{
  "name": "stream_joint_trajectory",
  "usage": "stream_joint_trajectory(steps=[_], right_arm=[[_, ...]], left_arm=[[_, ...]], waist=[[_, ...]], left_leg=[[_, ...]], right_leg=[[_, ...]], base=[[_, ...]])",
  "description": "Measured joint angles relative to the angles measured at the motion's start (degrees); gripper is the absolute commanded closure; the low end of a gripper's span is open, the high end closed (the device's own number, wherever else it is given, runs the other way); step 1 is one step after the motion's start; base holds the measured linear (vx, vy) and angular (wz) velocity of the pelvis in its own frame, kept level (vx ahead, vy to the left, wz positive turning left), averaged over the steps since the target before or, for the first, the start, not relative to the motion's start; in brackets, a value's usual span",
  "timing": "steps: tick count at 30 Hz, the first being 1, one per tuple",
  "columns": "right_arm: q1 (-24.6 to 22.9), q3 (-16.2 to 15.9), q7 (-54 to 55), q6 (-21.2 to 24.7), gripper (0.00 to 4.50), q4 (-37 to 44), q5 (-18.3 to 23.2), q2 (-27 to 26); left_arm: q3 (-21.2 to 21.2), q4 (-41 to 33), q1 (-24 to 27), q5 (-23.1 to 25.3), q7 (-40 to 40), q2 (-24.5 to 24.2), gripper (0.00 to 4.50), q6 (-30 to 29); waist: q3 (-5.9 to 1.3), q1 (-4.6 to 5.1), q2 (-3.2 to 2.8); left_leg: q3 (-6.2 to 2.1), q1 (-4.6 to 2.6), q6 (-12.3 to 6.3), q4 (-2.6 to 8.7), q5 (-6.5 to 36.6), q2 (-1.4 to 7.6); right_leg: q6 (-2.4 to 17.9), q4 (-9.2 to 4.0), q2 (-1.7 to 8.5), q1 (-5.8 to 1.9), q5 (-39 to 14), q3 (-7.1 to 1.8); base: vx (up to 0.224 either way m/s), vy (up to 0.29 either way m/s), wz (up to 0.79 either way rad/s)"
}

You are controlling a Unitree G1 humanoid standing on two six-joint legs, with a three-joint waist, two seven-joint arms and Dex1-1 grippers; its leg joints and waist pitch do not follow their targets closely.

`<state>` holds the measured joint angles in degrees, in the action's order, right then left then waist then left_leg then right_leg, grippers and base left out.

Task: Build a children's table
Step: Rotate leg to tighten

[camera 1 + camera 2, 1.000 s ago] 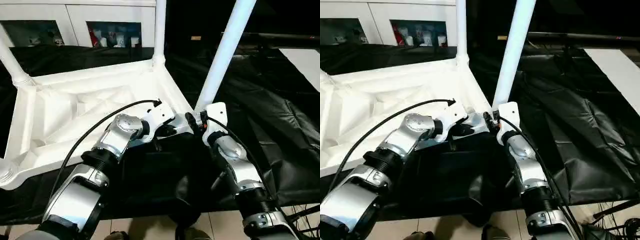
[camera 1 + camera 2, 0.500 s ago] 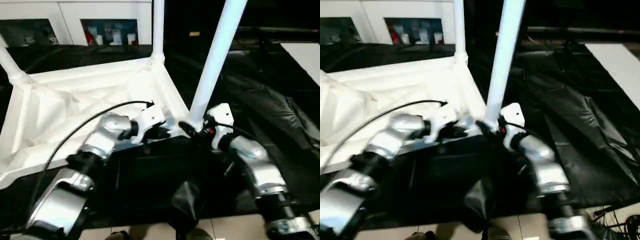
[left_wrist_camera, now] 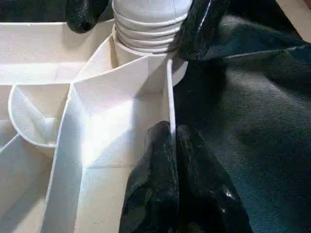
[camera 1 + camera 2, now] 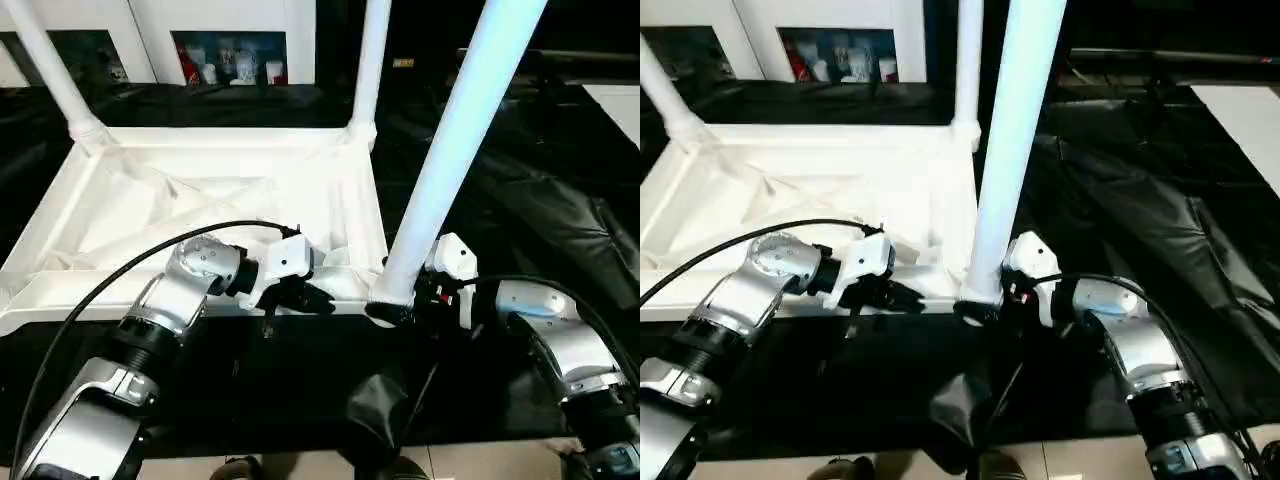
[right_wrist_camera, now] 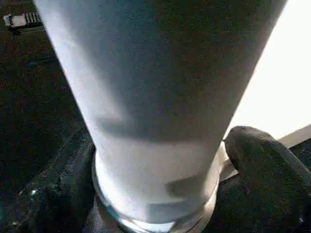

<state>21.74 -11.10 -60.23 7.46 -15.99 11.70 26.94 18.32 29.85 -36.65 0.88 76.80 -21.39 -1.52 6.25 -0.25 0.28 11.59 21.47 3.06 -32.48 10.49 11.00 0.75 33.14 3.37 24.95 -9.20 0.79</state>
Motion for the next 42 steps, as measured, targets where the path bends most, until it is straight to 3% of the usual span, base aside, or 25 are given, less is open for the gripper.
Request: stream_joint_trajectory(steps=[10, 17, 23, 28, 31, 36, 37, 42], right_arm=[[0.0, 0.0, -1.5, 0.2, 1.5, -0.3, 0.9, -0.7], [0.0, 1.4, 2.7, 0.6, 1.74, -1.8, 0.9, -3.9], [1.3, 6.4, 22.0, -0.2, 1.76, -6.4, -1.4, -12.2], [4.7, 9.5, 41.7, 1.4, 1.76, -10.7, -5.1, -19.5], [7.3, 10.9, 50.7, 1.9, 1.76, -13.7, -7.1, -22.3], [7.8, 11.3, 52.4, 0.8, 1.76, -14.7, -7.8, -23.0], [7.6, 11.6, 51.7, 0.5, 1.21, -14.5, -7.5, -23.1], [5.1, 11.3, 45.6, -1.3, 0.87, -11.6, -6.4, -22.6]], left_arm=[[-0.3, 0.0, 0.0, -0.1, 0.3, -0.2, 4.5, -0.6], [-0.6, 1.7, -0.6, 0.2, -1.0, 0.0, 4.5, -1.0], [-1.7, 8.3, -4.8, 2.8, -10.9, 4.7, 4.5, -2.6], [-1.7, 14.9, -9.2, 5.3, -23.1, 11.0, 4.5, -5.6], [-1.6, 18.0, -11.2, 6.2, -28.6, 14.2, 4.5, -7.3], [-1.6, 18.9, -11.7, 6.7, -29.6, 14.8, 4.5, -7.2], [-1.6, 18.8, -11.7, 6.7, -29.3, 14.6, 4.5, -7.1], [-1.8, 17.7, -11.3, 6.5, -27.3, 12.5, 4.5, -6.1]], waist=[[0.0, 0.07, -0.01], [0.01, 0.48, -0.08], [-0.04, 1.39, -0.18], [-0.03, 1.42, -0.18], [-0.03, 1.33, -0.18], [-0.04, 1.23, -0.16], [-0.04, 1.23, -0.17], [0.0, 1.64, -0.15]], left_leg=[[0.01, 0.0, -0.26, -0.02, -0.2, 0.01], [0.01, -0.07, -0.2, -0.08, -0.1, 0.03], [0.03, -0.17, 0.1, -0.23, 0.0, -0.04], [-0.04, -0.78, 0.12, -0.26, 0.0, -0.08], [-0.05, -0.81, 0.12, -0.28, 0.0, -0.22], [-0.11, -0.8, 0.12, -0.24, 0.0, -0.22], [-0.12, -0.74, 0.12, -0.23, 0.0, -0.21], [-0.17, -0.5, 0.12, -0.13, 0.0, -0.11]], right_leg=[[0.0, 0.06, 0.0, 0.0, 0.0, 0.01], [0.1, 0.11, -0.03, -0.02, 0.1, 0.01], [0.2, 0.03, 0.03, -0.21, 0.2, -0.09], [-0.2, -0.18, 0.04, -1.04, -0.1, -0.07], [-0.3, -0.21, 0.15, -1.14, -0.1, -0.13], [-0.3, -0.2, 0.15, -1.19, -0.1, -0.09], [-0.3, -0.2, 0.15, -1.15, -0.1, -0.08], [-0.3, -0.17, 0.05, -0.91, -0.1, -0.01]], base=[[0.0, 0.0, 0.0], [0.0, 0.0, 0.0], [0.0, 0.0, 0.0], [0.0, 0.0, 0.0], [0.0, 0.0, 0.0], [0.0, 0.0, 0.0], [0.0, 0.0, 0.0], [0.0, 0.0, 0.0]])
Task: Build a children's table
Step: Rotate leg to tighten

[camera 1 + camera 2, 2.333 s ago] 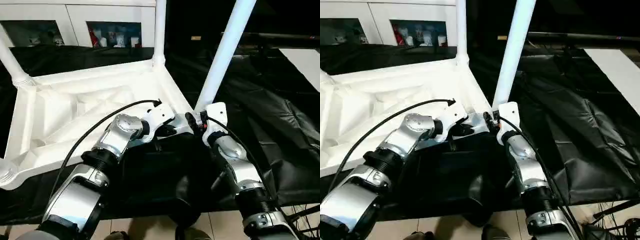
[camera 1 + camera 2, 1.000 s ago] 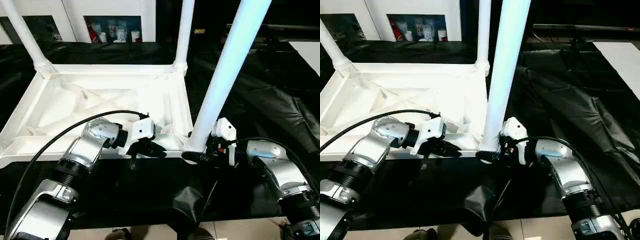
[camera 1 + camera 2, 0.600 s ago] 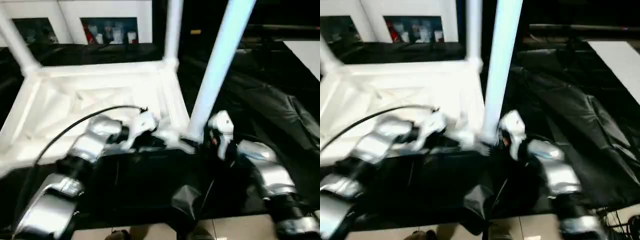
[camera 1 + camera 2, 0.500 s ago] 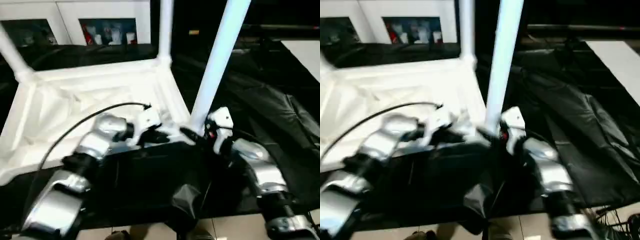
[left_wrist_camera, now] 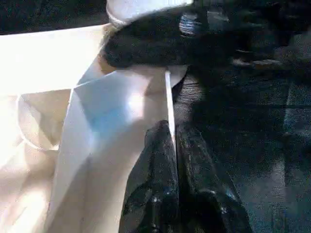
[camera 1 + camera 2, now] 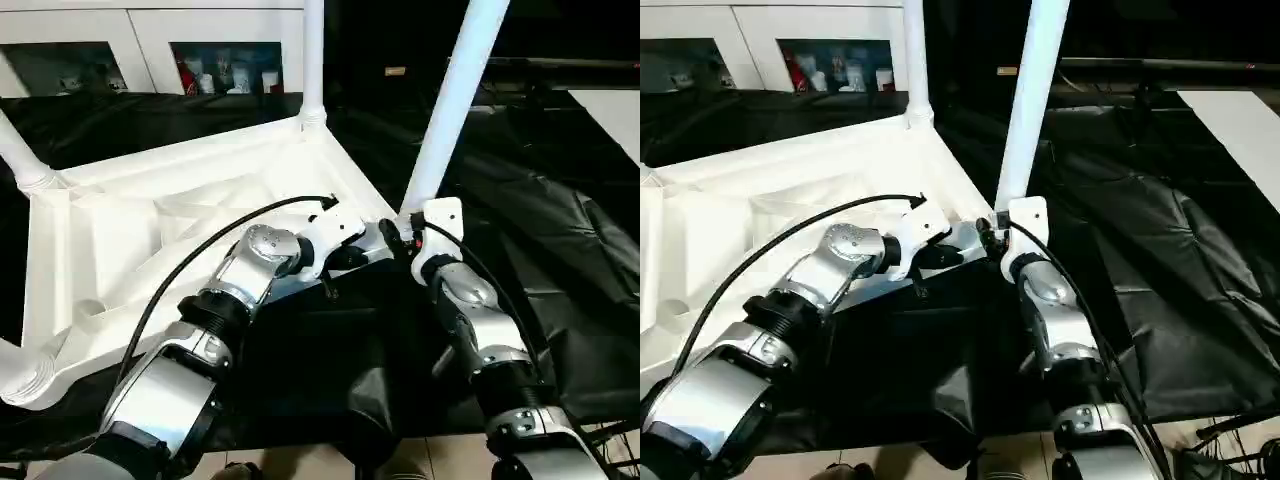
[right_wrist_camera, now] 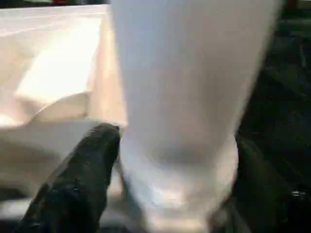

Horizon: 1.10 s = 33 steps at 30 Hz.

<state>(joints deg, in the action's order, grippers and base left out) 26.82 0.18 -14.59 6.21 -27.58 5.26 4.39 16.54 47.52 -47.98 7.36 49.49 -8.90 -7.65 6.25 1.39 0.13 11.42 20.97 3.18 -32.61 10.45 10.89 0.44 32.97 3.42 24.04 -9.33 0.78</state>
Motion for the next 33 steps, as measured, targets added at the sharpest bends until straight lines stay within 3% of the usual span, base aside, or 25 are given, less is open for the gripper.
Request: stream_joint_trajectory(steps=[3, 8, 13, 20, 33], right_arm=[[-0.4, -1.7, -5.1, 0.1, 0.65, 1.7, 1.1, 2.7], [-0.9, -6.2, -20.3, 0.4, 0.23, 6.7, 1.4, 12.2], [-4.4, -8.5, -34.1, 0.9, 0.23, 10.0, 3.9, 17.5], [-4.8, -10.3, -41.9, 2.4, 0.23, 11.7, 6.1, 21.1], [-4.8, -10.6, -44.8, 3.3, 1.42, 11.0, 7.4, 20.4]], left_arm=[[0.0, -1.2, 0.7, -0.5, 2.6, -1.8, 4.5, 1.1], [0.4, -4.0, 3.4, -1.3, 11.7, -6.6, 4.5, 7.0], [1.9, -10.8, 7.6, -4.8, 22.8, -10.7, 4.5, 8.2], [2.3, -13.0, 9.1, -5.5, 26.3, -11.9, 4.5, 8.1], [2.2, -13.6, 9.4, -6.0, 27.1, -12.5, 4.5, 7.0]], waist=[[0.04, 0.22, -0.01], [0.03, -0.25, 0.0], [0.04, -0.99, -0.01], [0.05, -1.58, -0.04], [0.05, -1.52, -0.03]], left_leg=[[-0.01, 0.06, 0.0, 0.08, 0.0, 0.04], [-0.01, 0.07, -0.03, 0.34, 0.0, 0.09], [0.06, 0.12, -0.28, 0.38, 0.0, 0.09], [0.1, 0.07, -0.18, 0.17, 0.1, 0.1], [0.1, 0.05, -0.28, 0.16, 0.0, 0.12]], right_leg=[[0.0, 0.02, -0.03, 0.2, 0.0, 0.04], [0.2, 0.03, -0.05, 0.25, 0.1, 0.12], [0.3, 0.03, -0.04, 0.32, -0.2, 0.11], [0.3, 0.12, -0.01, 0.28, -0.1, 0.07], [0.3, 0.19, -0.03, 0.28, -0.1, 0.09]], base=[[0.0, 0.0, 0.0], [0.0, 0.0, 0.0], [0.0, 0.0, 0.0], [0.0, 0.0, 0.0], [0.0, 0.0, 0.0]])
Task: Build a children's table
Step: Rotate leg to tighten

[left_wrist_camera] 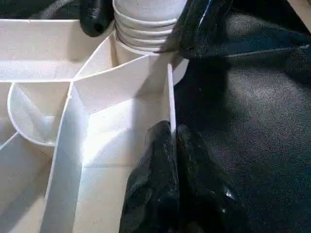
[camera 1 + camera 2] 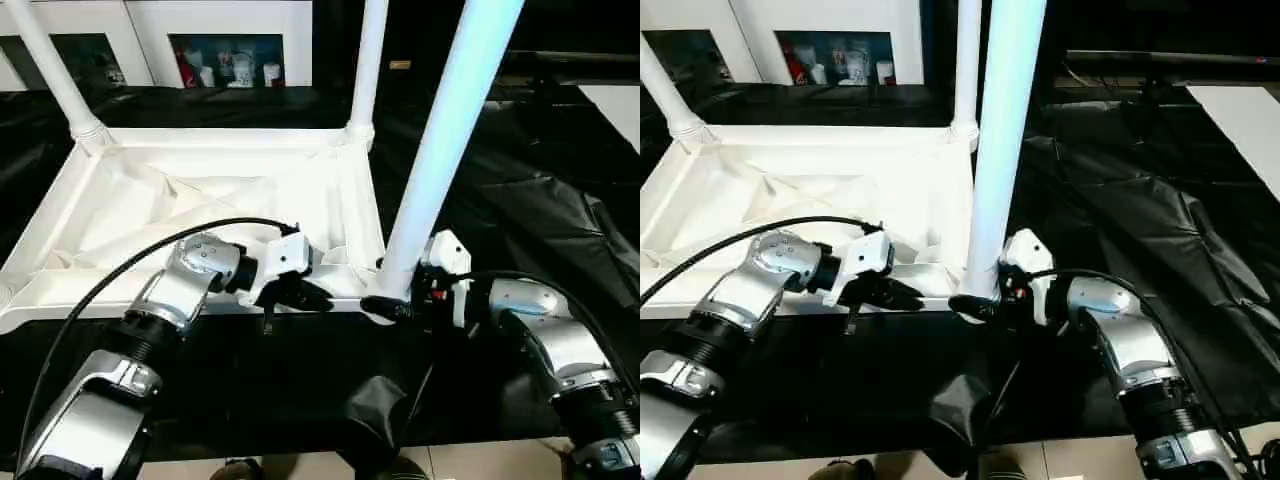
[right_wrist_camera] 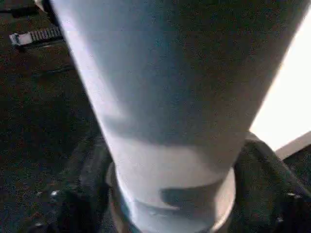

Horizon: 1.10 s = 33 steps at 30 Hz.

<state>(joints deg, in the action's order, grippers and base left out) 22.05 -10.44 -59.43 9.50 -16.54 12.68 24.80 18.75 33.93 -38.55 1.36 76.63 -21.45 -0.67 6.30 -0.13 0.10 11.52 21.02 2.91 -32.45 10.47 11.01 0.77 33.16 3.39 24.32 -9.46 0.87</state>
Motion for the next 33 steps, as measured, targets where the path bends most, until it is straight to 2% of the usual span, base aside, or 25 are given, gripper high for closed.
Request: stream_joint_trajectory(steps=[4, 8, 10, 15, 22, 27, 29, 31, 33], right_arm=[[0.2, 0.0, 0.3, -0.2, 1.63, -0.6, -0.1, -0.5], [1.0, 0.4, 3.9, -0.8, 1.73, -2.7, -1.0, -3.0], [2.1, 2.0, 10.4, -1.0, 1.74, -5.3, -1.9, -6.1], [4.2, 6.0, 28.1, -0.9, 1.76, -9.8, -3.7, -12.8], [9.0, 10.1, 49.7, -1.0, 1.76, -15.8, -7.4, -20.4], [10.8, 11.0, 53.6, -1.6, 1.76, -18.1, -8.2, -22.0], [10.6, 11.3, 52.9, -1.9, 1.22, -17.9, -8.0, -22.0], [9.2, 11.7, 51.0, -3.3, 1.08, -16.8, -7.7, -21.9], [7.6, 11.5, 47.4, -4.1, 0.9, -14.9, -6.7, -21.9]], left_arm=[[-0.1, 0.0, 0.0, 0.0, 0.0, -0.1, 4.5, -0.3], [-0.6, 0.8, -0.1, 0.2, -1.7, 0.1, 4.5, -1.5], [-1.3, 2.9, -1.4, 1.1, -5.8, 1.6, 4.5, -2.4], [-2.0, 7.8, -4.6, 3.4, -16.5, 6.7, 4.5, -4.5], [-2.7, 15.1, -9.5, 5.0, -28.8, 13.1, 4.5, -7.8], [-2.7, 18.5, -11.6, 5.3, -31.2, 14.8, 4.5, -7.8], [-2.6, 18.6, -11.6, 5.4, -31.2, 14.8, 4.5, -7.5], [-2.4, 18.4, -11.5, 5.5, -31.0, 14.6, 4.5, -7.0], [-2.6, 17.9, -11.5, 5.6, -30.3, 13.6, 4.5, -6.6]], waist=[[-0.02, 0.07, 0.03], [-0.08, 0.7, 0.13], [-0.09, 1.06, 0.15], [-0.11, 1.22, 0.19], [-0.17, 1.04, 0.28], [-0.18, 0.86, 0.29], [-0.19, 0.77, 0.31], [-0.19, 0.59, 0.31], [-0.19, 1.02, 0.32]], left_leg=[[0.0, -0.02, -0.01, -0.03, 0.0, 0.01], [0.0, -0.06, 0.06, -0.18, 0.0, 0.05], [-0.01, -0.15, 0.31, -0.29, 0.1, 0.03], [-0.04, -0.41, 0.34, -0.54, 0.1, -0.05], [-0.04, -0.39, 0.34, -0.66, 0.1, -0.14], [-0.05, -0.36, 0.34, -0.59, 0.1, -0.15], [-0.06, -0.36, 0.34, -0.53, 0.1, -0.14], [-0.07, -0.35, 0.34, -0.47, 0.1, -0.13], [-0.07, -0.21, 0.34, -0.45, 0.1, -0.09]], right_leg=[[0.0, 0.06, -0.01, 0.0, 0.0, 0.0], [0.1, 0.18, -0.04, -0.08, 0.0, -0.01], [0.1, 0.19, -0.02, -0.28, 0.1, -0.02], [-0.1, -0.02, 0.04, -0.55, 0.0, -0.12], [-0.1, -0.09, 0.11, -0.65, -0.1, -0.19], [-0.1, -0.11, 0.11, -0.67, 0.0, -0.18], [0.2, -0.1, 0.11, -0.67, 0.1, -0.15], [0.2, -0.09, 0.1, -0.65, 0.1, -0.13], [0.2, -0.08, 0.09, -0.52, 0.1, -0.1]], base=[[0.0, 0.0, 0.0], [0.0, 0.0, 0.0], [0.0, 0.0, 0.0], [0.0, 0.0, 0.0], [0.0, 0.0, 0.0], [0.0, 0.0, 0.0], [0.0, 0.0, 0.0], [0.0, 0.0, 0.0], [0.0, 0.0, 0.0]])
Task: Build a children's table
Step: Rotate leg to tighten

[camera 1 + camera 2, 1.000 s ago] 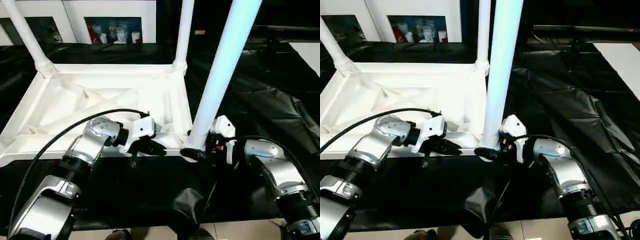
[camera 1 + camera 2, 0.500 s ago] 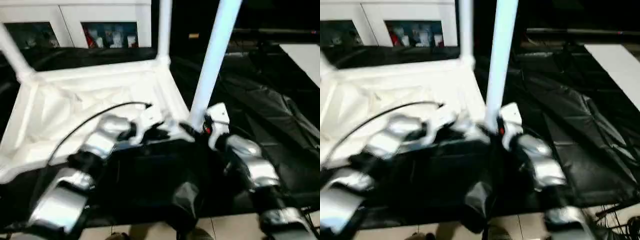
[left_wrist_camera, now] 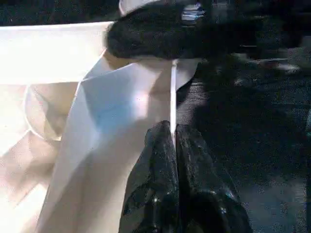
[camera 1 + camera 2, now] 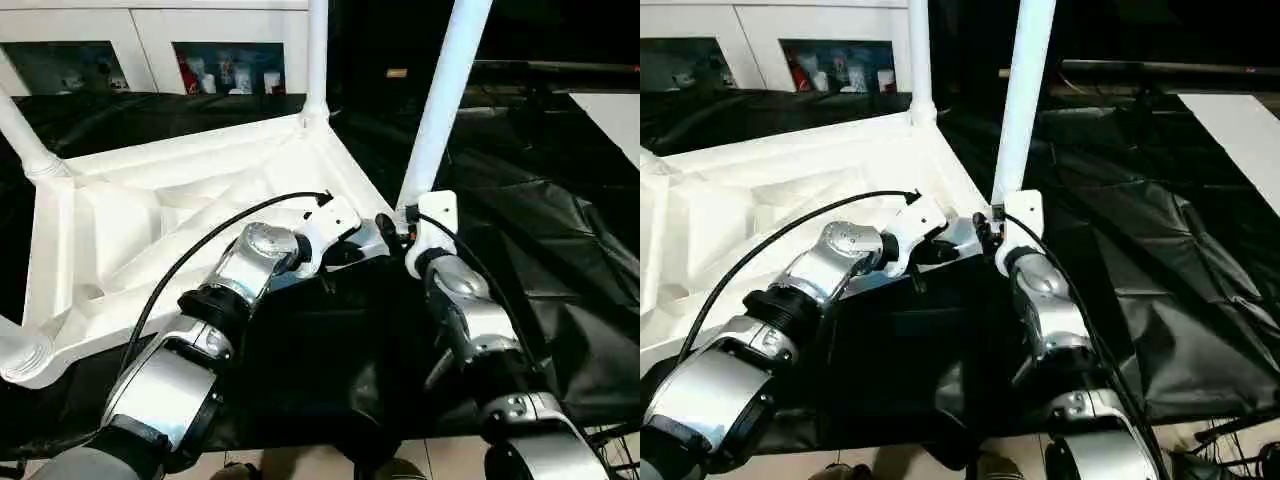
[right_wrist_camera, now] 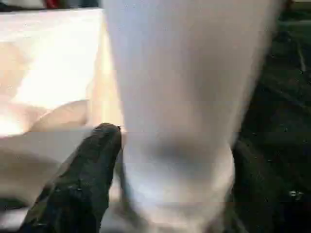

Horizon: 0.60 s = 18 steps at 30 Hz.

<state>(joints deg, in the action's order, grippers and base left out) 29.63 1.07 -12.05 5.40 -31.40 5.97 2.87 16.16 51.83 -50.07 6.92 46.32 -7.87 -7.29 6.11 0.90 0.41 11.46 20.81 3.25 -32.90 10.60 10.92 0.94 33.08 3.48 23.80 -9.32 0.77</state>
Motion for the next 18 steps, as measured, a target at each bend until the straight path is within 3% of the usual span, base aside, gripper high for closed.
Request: stream_joint_trajectory(steps=[4, 10, 15, 18], right_arm=[[-1.0, -1.0, -5.1, 0.9, 0.45, 2.5, 1.3, 1.5], [-3.7, -3.7, -17.2, 2.8, 0.45, 7.3, 3.9, 7.2], [-5.7, -6.3, -27.6, 3.2, 0.45, 11.1, 5.0, 12.4], [-7.5, -9.4, -37.9, 4.0, 0.45, 15.1, 5.9, 18.3]], left_arm=[[0.0, -2.1, 0.9, 0.0, 2.9, -2.0, 4.5, 0.8], [0.4, -6.9, 4.1, -1.0, 10.3, -5.9, 4.5, 3.4], [1.2, -11.3, 7.1, -2.7, 18.1, -9.0, 4.5, 5.2], [2.7, -15.8, 9.9, -4.6, 25.7, -11.4, 4.5, 5.5]], waist=[[0.0, 0.54, 0.0], [0.0, 0.27, -0.01], [0.0, -0.33, -0.02], [0.01, -1.27, -0.03]], left_leg=[[-0.01, 0.2, 0.0, 0.04, 0.0, 0.11], [0.02, 0.18, -0.27, 0.43, -0.2, 0.14], [0.04, 0.18, -0.29, 0.4, -0.2, 0.14], [0.04, 0.13, -0.29, 0.36, -0.2, 0.13]], right_leg=[[-0.1, 0.02, -0.08, 0.3, 0.2, 0.09], [-0.2, -0.01, -0.12, 0.42, 0.1, 0.14], [-0.2, -0.01, -0.09, 0.41, 0.0, 0.14], [-0.2, -0.02, -0.07, 0.32, 0.0, 0.13]], base=[[0.0, 0.0, 0.0], [0.0, 0.0, 0.0], [0.0, 0.0, 0.0], [0.0, 0.0, 0.0]])
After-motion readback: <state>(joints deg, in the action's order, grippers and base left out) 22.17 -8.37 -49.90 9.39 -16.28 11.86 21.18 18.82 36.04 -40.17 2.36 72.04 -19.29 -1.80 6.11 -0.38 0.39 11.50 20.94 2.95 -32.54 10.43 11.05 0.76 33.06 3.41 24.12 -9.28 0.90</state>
